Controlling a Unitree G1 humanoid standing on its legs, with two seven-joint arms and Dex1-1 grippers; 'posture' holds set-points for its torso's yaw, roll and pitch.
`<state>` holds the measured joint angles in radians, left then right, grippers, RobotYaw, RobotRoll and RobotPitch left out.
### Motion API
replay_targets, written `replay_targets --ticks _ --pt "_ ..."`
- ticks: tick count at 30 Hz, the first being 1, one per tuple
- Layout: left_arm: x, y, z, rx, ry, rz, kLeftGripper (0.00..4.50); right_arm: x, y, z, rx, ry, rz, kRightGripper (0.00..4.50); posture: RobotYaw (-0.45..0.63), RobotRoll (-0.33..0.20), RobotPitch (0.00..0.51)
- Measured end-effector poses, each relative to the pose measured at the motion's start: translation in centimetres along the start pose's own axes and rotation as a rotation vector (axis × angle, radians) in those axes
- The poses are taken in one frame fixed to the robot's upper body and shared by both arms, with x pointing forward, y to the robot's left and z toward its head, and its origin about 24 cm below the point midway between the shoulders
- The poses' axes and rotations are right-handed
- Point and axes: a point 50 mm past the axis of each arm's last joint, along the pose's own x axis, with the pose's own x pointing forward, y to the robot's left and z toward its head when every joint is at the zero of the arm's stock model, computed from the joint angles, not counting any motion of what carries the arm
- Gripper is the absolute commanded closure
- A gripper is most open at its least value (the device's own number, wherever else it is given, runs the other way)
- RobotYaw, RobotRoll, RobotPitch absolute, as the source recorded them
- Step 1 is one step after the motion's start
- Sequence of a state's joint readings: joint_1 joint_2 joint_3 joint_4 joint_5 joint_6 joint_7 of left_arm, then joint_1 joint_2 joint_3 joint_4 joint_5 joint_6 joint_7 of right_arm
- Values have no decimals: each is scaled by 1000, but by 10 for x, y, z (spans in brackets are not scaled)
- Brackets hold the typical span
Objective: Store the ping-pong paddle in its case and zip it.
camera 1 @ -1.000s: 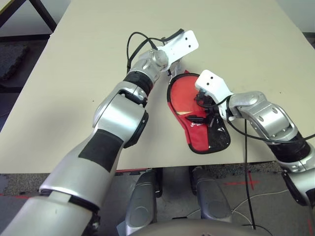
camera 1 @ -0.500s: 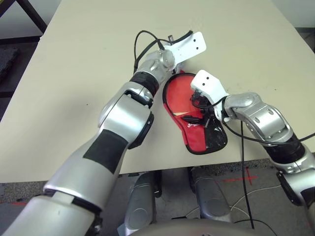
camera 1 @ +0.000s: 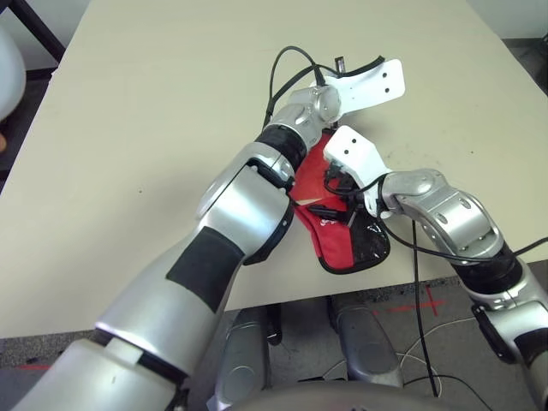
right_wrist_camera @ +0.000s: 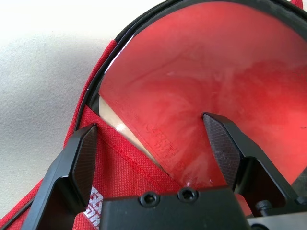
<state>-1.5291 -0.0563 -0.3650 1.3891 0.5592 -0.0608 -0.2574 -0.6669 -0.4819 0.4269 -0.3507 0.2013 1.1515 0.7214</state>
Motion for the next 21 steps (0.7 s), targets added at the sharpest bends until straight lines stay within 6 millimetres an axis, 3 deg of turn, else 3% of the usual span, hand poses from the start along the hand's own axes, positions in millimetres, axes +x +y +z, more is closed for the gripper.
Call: replay_targets --ticks 9,10,13,18,20,21 --pt "-1 1 -2 -14 -4 -12 3981 1 -2 2 5 0 7 0 -351 0 304" --pt "-1 2 -4 -26 -3 -12 3270 1 -3 2 6 0 11 0 -351 0 304" --pt "-6 15 -14 -72 10 7 2296 2 -6 4 6 -5 24 0 -275 0 321" --pt "-22 57 -27 -210 -10 57 571 2 -14 5 2 -10 48 0 -187 0 313" --pt "-27 68 -24 -272 -46 53 48 2 -17 5 -1 -11 56 0 -169 0 297" --pt "-28 72 -22 -299 -69 47 48 2 -19 5 -1 -12 60 0 -164 0 294"
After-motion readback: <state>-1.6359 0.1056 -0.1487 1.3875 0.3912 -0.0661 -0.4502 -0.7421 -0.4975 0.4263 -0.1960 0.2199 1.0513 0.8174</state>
